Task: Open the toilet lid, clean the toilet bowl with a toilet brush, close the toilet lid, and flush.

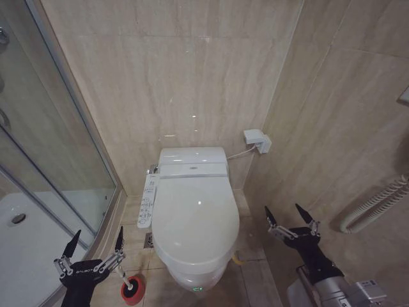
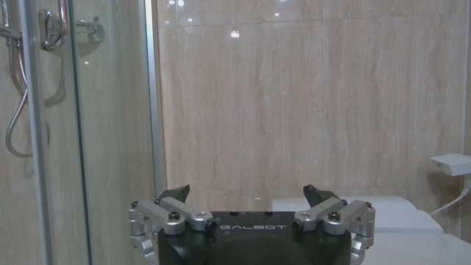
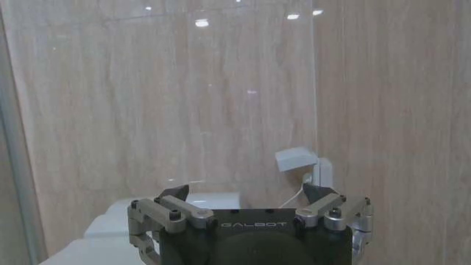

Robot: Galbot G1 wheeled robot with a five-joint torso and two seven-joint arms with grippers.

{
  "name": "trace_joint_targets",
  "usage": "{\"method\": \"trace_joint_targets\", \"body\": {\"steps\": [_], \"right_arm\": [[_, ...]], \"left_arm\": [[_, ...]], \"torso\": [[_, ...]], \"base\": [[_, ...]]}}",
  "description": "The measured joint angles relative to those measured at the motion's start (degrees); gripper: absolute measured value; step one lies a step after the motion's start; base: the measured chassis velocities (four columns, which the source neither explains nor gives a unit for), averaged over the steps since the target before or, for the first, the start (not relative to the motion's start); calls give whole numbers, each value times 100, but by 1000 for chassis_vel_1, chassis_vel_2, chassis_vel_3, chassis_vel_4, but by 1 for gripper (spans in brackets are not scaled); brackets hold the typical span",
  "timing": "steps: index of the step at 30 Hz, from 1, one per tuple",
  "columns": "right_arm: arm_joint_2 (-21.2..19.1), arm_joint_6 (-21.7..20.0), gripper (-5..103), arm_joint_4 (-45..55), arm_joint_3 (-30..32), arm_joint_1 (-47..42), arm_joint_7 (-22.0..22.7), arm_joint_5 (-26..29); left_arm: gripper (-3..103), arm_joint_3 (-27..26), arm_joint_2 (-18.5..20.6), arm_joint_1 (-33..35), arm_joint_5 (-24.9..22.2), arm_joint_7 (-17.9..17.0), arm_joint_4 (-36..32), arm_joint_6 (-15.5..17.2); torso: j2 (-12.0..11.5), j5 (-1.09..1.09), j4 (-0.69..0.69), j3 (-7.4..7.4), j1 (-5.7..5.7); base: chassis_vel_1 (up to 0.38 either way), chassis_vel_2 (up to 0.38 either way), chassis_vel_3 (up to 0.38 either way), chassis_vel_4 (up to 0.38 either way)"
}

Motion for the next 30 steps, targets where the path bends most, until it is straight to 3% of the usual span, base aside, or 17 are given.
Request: {"method": "trace_joint_targets", "body": {"steps": [14, 30], "right_arm": [[-46, 39, 100, 29, -244, 9, -52, 36], [-118, 560, 100, -13, -34, 55, -228, -213]], "left_arm": [[100, 0, 0, 0, 0, 0, 0, 0], [100, 0, 0, 0, 0, 0, 0, 0]], "torso": [[0, 0, 0, 0, 0], [0, 0, 0, 0, 0]], "base": [[0, 0, 0, 0], [0, 0, 0, 0]]}}
